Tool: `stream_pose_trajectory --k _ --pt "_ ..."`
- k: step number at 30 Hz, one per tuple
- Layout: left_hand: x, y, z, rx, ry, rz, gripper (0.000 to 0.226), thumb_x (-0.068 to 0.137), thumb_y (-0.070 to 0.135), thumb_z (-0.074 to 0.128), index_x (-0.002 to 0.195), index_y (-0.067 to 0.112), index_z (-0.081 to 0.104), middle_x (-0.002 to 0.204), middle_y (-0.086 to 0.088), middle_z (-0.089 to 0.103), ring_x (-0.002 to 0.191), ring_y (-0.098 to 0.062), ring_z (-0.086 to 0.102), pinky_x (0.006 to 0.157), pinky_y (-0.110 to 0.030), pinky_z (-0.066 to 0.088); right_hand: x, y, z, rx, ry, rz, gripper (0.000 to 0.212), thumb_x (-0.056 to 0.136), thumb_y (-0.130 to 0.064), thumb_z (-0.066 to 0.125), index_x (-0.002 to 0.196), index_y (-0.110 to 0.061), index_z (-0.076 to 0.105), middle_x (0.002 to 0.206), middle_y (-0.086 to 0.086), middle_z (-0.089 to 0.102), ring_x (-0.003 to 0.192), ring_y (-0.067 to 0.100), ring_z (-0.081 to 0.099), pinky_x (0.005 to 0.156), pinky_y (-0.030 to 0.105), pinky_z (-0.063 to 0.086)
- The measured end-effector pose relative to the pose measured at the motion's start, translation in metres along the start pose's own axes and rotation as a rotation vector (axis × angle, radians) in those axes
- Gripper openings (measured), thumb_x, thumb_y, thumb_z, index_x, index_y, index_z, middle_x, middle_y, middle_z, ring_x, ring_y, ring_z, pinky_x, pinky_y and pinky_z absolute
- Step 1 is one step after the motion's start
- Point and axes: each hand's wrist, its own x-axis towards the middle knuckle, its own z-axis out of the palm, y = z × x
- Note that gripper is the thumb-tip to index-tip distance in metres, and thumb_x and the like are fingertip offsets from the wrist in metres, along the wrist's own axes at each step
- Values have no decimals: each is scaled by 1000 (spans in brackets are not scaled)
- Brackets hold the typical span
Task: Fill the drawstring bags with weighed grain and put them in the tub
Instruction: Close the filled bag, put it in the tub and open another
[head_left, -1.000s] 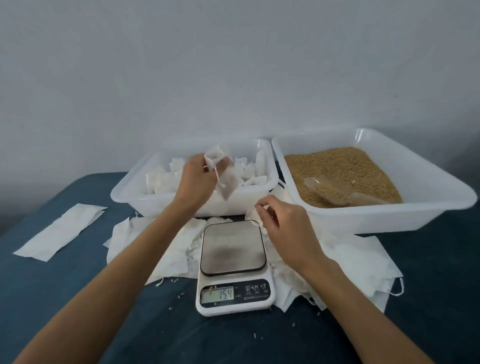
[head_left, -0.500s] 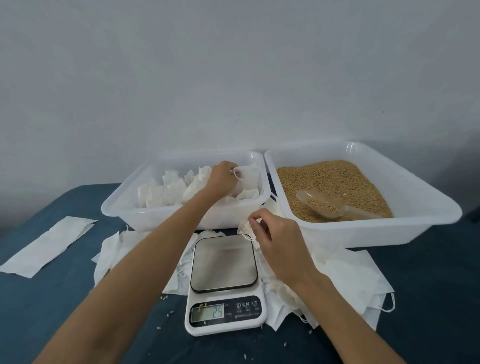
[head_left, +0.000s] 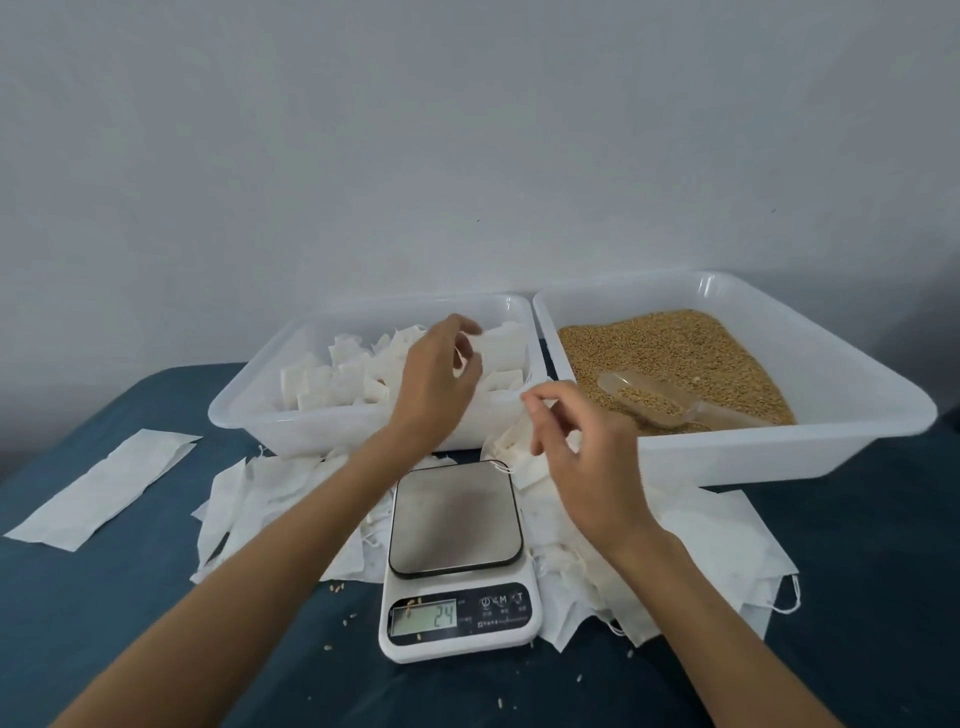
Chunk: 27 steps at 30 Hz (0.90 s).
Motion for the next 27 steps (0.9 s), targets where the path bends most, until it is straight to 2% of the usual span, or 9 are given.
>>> stream_pose_trajectory --k 2,4,8,11,15,18,21,25,27 --pt "-31 4 -2 -11 -57 93 14 94 5 69 106 11 66 76 0 58 68 -8 49 68 -25 43 5 -2 -6 71 132 7 14 103 -25 57 101 -16 68 61 -10 60 58 11 63 57 19 47" --pt "-53 5 2 8 -229 134 8 93 11 75 98 13 69 75 8 54 68 -6 48 67 -27 43 9 -1 -11 112 210 41 14 103 -26 57 101 -17 67 62 -6 62 57 15 64 55 30 51" --pt "-71 4 21 137 -484 111 26 89 34 81 105 15 73 96 5 62 90 -14 54 77 -34 44 11 2 -14 110 262 83 14 104 -26 57 98 -17 66 62 -2 63 55 19 64 51 41 52" --pt "-69 11 33 271 -511 138 38 88 42 78 117 19 69 108 1 63 101 -20 55 82 -36 45 9 3 -12 111 247 88 12 103 -27 57 99 -19 65 62 -2 62 54 19 63 52 42 52" --pt "-64 14 39 327 -422 174 18 100 19 62 112 13 74 110 -5 67 105 -28 59 85 -41 47 8 5 -10 92 236 88 11 103 -27 58 99 -21 65 61 -4 62 54 17 63 53 44 52" --pt "-65 14 37 168 -324 127 12 100 11 65 103 8 76 104 -2 65 98 -22 57 82 -39 48 8 5 -10 82 237 89 11 103 -29 57 99 -24 65 61 -3 62 54 18 64 53 43 52" --pt "-64 19 31 -134 -257 -41 2 93 9 77 90 10 77 95 3 65 82 -15 58 78 -30 48 8 5 -10 71 239 79 11 104 -29 57 100 -23 65 60 -2 62 55 18 64 53 44 53" --pt "-62 25 16 -538 -181 -271 20 87 10 83 74 14 69 71 13 63 65 -7 53 66 -21 44 7 4 -10 64 232 47 11 104 -27 57 101 -21 66 60 -6 60 56 17 64 55 42 52" --pt "-67 24 7 -695 -114 -331 26 87 10 83 70 14 64 61 12 57 59 -7 49 61 -20 43 4 1 -6 76 181 34 11 103 -30 57 102 -22 66 62 -8 61 58 16 64 55 38 52"
